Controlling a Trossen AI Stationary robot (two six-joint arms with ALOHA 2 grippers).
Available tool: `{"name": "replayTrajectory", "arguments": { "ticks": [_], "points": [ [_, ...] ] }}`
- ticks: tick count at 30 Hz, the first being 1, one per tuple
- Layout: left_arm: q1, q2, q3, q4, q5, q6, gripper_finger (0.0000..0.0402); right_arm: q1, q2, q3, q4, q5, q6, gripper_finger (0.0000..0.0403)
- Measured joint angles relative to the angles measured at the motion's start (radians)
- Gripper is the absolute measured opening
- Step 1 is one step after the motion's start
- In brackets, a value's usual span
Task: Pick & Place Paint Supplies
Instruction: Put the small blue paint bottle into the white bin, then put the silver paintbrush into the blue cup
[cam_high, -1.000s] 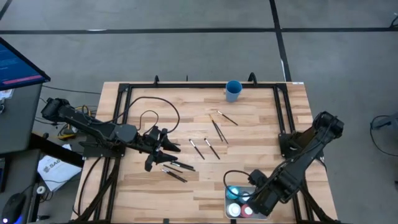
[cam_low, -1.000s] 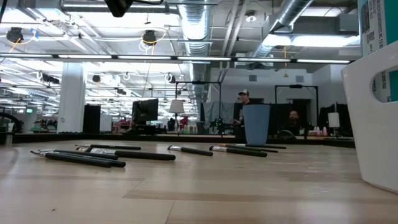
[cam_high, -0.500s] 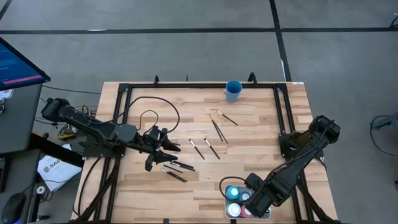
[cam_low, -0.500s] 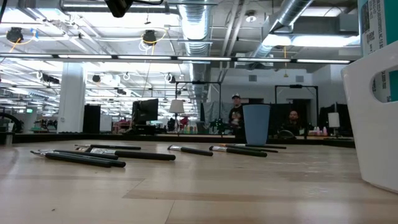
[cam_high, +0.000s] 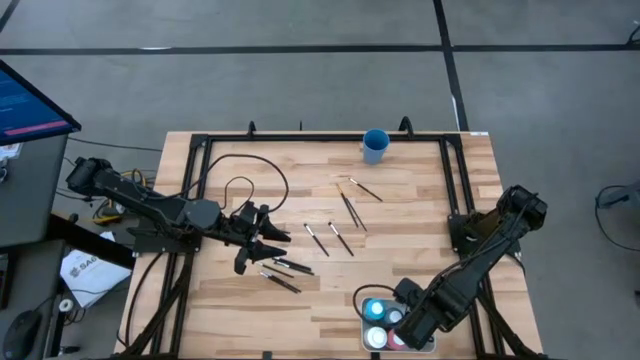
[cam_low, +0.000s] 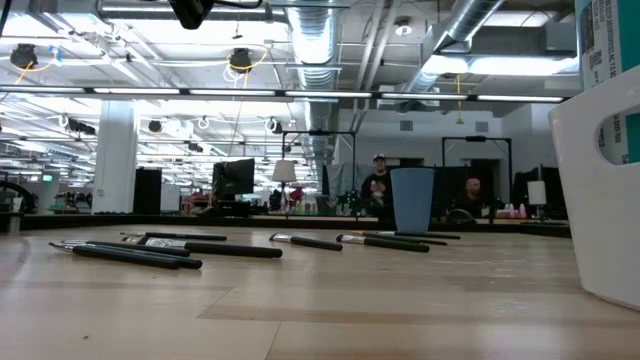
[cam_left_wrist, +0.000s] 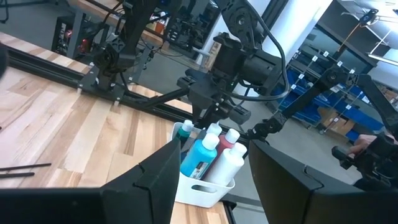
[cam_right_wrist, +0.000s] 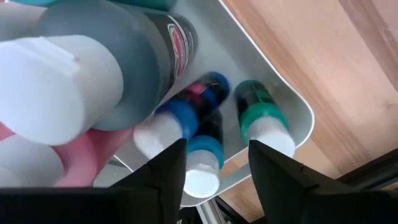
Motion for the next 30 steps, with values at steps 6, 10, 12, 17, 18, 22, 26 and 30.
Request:
{"name": "replayTrajectory", "arguments": {
  "ticks": [6, 10, 12, 17, 18, 22, 26, 30],
  "points": [
    [0.000, 0.000, 0.000, -0.004, 0.000, 0.000, 0.0182, -0.014, -0.007, 0.000, -0.004, 0.000, -0.039, 0.0199],
    [0.000, 0.000, 0.000, -0.006, 0.000, -0.001, 0.0182, -0.041, -0.052, 0.000, -0.006, 0.000, -0.080, 0.0207],
    [0.000, -0.004, 0.000, -0.009, 0.000, -0.001, 0.0182, -0.059, -0.086, 0.000, -0.013, 0.002, -0.106, 0.0206],
    [0.005, -0.039, 0.000, -0.010, -0.015, -0.005, 0.0182, -0.099, -0.187, 0.000, -0.087, 0.068, -0.137, 0.0192],
    [0.009, -0.050, 0.000, -0.011, -0.023, -0.014, 0.0182, -0.108, -0.205, 0.000, -0.102, 0.088, -0.138, 0.0188],
    [0.040, -0.099, 0.000, -0.018, -0.031, -0.037, 0.0182, -0.170, -0.281, 0.000, -0.138, 0.192, -0.188, 0.0177],
    [0.069, -0.175, 0.000, -0.029, -0.031, -0.038, 0.0182, -0.285, -0.319, 0.000, -0.138, 0.242, -0.320, 0.0169],
    [0.115, -0.255, 0.000, -0.097, -0.031, -0.037, 0.0182, -0.441, -0.314, 0.000, -0.137, 0.245, -0.521, 0.0162]
  ]
}}
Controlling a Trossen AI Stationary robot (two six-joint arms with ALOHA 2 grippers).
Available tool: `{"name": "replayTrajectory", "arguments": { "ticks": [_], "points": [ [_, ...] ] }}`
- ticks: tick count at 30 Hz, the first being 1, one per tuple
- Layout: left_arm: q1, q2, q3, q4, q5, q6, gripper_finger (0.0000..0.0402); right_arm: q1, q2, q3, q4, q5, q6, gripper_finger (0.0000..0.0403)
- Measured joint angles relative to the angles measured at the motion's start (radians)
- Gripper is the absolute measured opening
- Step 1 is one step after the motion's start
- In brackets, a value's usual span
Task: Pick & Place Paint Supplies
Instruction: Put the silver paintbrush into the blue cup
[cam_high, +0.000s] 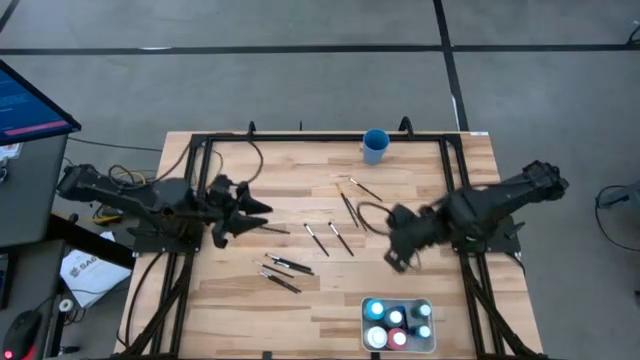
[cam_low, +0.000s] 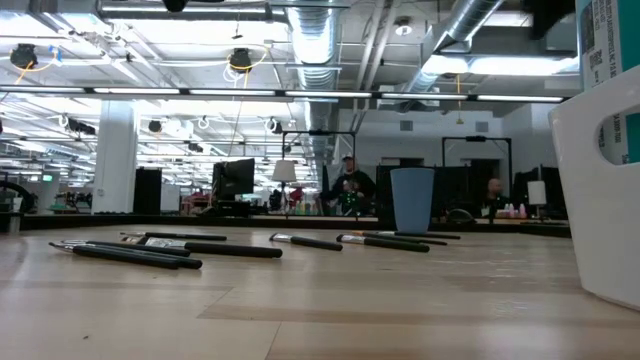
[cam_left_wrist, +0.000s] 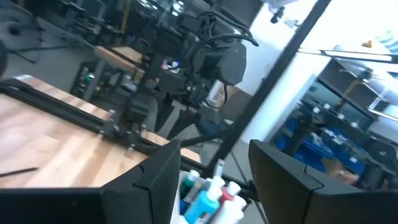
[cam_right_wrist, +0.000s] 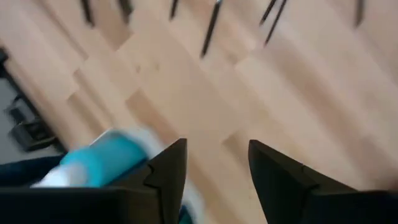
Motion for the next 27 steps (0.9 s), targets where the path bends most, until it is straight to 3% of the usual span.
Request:
{"name": "replayTrajectory", "arguments": {
  "ticks": [6, 13, 19, 27],
  "points": [
    [0.055, -0.090, 0.000, -0.095, 0.005, -0.001, 0.0182, -0.233, 0.059, 0.000, -0.001, 0.000, -0.255, 0.0159],
    [0.136, -0.140, 0.000, -0.132, 0.102, -0.015, 0.0182, -0.435, 0.217, -0.001, 0.013, -0.005, -0.491, 0.0189],
    [0.251, -0.150, 0.000, -0.144, 0.225, -0.069, 0.0182, -0.549, 0.359, 0.000, 0.132, -0.008, -0.684, 0.0205],
    [0.411, -0.150, 0.000, -0.155, 0.294, -0.110, 0.0182, -0.669, 0.484, 0.000, 0.255, -0.029, -0.875, 0.0193]
  ]
}}
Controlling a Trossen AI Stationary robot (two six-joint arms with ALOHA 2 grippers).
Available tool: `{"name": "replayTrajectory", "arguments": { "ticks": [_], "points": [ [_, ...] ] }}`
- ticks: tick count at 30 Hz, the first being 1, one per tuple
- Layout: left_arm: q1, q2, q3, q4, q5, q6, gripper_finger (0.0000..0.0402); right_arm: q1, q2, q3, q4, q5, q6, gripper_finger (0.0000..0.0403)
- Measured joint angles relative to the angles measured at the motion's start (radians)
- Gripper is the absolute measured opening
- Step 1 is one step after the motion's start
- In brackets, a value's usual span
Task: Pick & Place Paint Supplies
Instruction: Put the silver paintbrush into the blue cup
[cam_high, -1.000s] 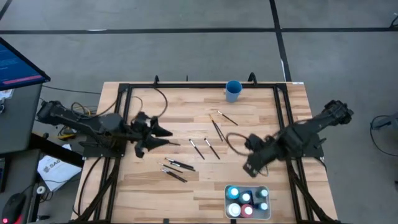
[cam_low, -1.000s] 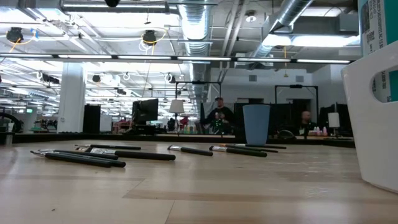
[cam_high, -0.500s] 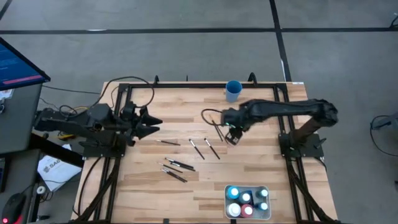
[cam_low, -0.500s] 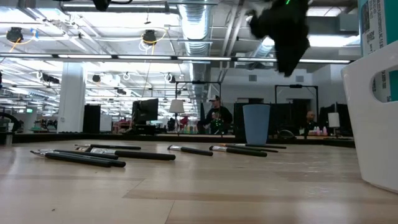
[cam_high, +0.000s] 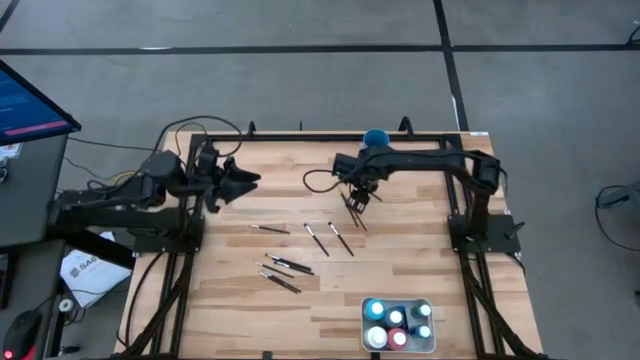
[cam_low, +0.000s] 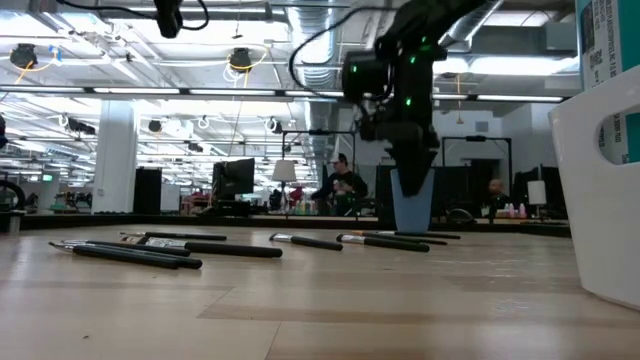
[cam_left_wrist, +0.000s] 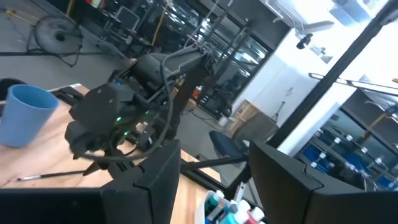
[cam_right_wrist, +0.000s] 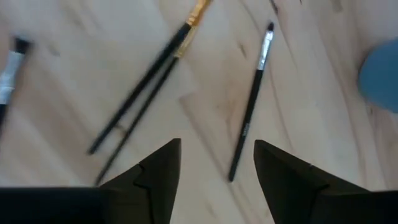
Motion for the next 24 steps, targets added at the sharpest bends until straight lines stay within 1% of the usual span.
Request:
{"name": "replayTrajectory", "arguments": {
  "ticks": [5, 8, 11, 15, 19, 24],
  "points": [
    [0.078, 0.000, 0.000, -0.001, 0.076, -0.006, 0.0182, -0.059, 0.062, 0.000, 0.006, -0.012, -0.026, 0.0189],
    [0.130, 0.000, 0.000, -0.003, 0.129, -0.006, 0.0182, -0.080, 0.086, 0.000, 0.016, -0.042, -0.012, 0.0193],
    [0.173, 0.000, 0.000, -0.003, 0.170, -0.006, 0.0182, -0.082, 0.111, 0.000, 0.051, -0.062, -0.007, 0.0197],
    [0.217, 0.000, 0.000, -0.003, 0.193, -0.005, 0.0182, -0.074, 0.149, 0.000, 0.068, -0.061, 0.000, 0.0194],
    [0.255, 0.000, 0.000, -0.004, 0.228, -0.005, 0.0182, -0.074, 0.182, 0.004, 0.081, -0.064, 0.001, 0.0176],
    [0.278, 0.000, 0.000, -0.004, 0.262, -0.009, 0.0182, -0.084, 0.187, 0.004, 0.086, -0.137, -0.022, 0.0134]
  ]
}}
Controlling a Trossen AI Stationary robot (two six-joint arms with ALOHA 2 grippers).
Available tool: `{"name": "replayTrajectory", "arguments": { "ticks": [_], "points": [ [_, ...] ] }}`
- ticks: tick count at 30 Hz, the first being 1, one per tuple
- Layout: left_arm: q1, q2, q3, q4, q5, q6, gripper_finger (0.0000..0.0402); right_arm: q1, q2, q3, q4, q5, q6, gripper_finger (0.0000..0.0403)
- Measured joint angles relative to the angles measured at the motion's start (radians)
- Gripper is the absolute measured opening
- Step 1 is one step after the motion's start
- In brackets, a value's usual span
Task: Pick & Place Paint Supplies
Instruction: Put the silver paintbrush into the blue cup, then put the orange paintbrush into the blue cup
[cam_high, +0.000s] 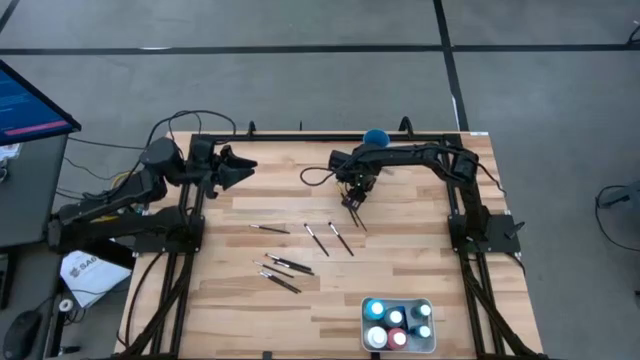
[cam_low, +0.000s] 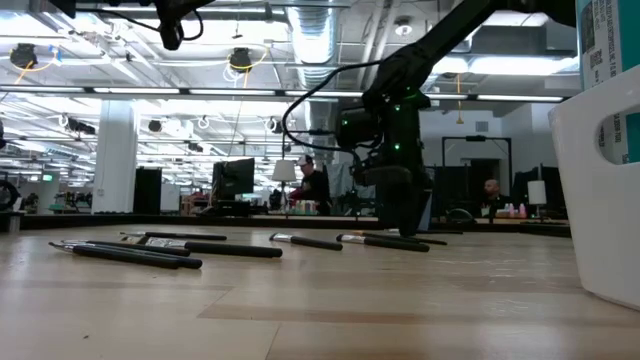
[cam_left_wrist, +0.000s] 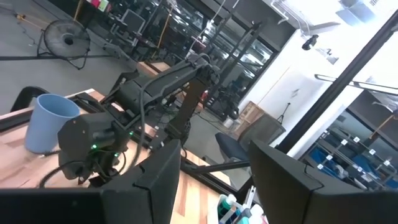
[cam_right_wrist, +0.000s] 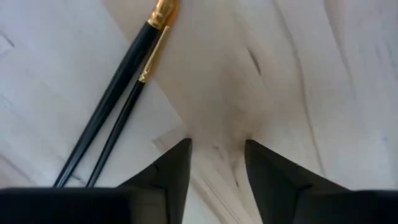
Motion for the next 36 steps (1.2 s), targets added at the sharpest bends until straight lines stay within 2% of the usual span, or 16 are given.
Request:
{"name": "replayTrajectory", "arguments": {
  "ticks": [4, 14, 18, 22, 26, 30, 34, 36],
  "points": [
    [0.001, 0.000, 0.000, 0.000, 0.019, -0.001, 0.0182, 0.002, -0.022, -0.007, 0.007, -0.010, 0.000, 0.0103],
    [0.001, 0.001, 0.000, 0.000, 0.018, 0.002, 0.0182, 0.016, -0.199, -0.006, -0.011, -0.022, 0.021, 0.0078],
    [0.003, 0.001, 0.000, -0.001, 0.018, 0.003, 0.0182, 0.036, -0.225, -0.006, -0.048, 0.074, 0.017, 0.0078],
    [0.002, 0.001, 0.000, -0.003, 0.017, 0.005, 0.0182, 0.037, -0.245, -0.006, -0.043, 0.080, 0.024, 0.0079],
    [0.003, 0.001, 0.000, -0.003, 0.016, 0.005, 0.0182, 0.038, -0.244, -0.005, -0.018, 0.129, 0.021, 0.0046],
    [0.003, 0.001, 0.000, -0.004, 0.013, 0.006, 0.0182, 0.027, -0.244, -0.005, -0.032, 0.128, -0.031, 0.0010],
    [0.002, 0.001, 0.000, -0.013, 0.006, 0.047, 0.0181, 0.021, -0.269, -0.005, -0.113, 0.130, -0.064, 0.0002],
    [0.002, 0.008, 0.000, -0.040, -0.038, 0.069, 0.0174, 0.029, -0.305, -0.005, -0.159, 0.129, -0.083, 0.0001]
  ]
}}
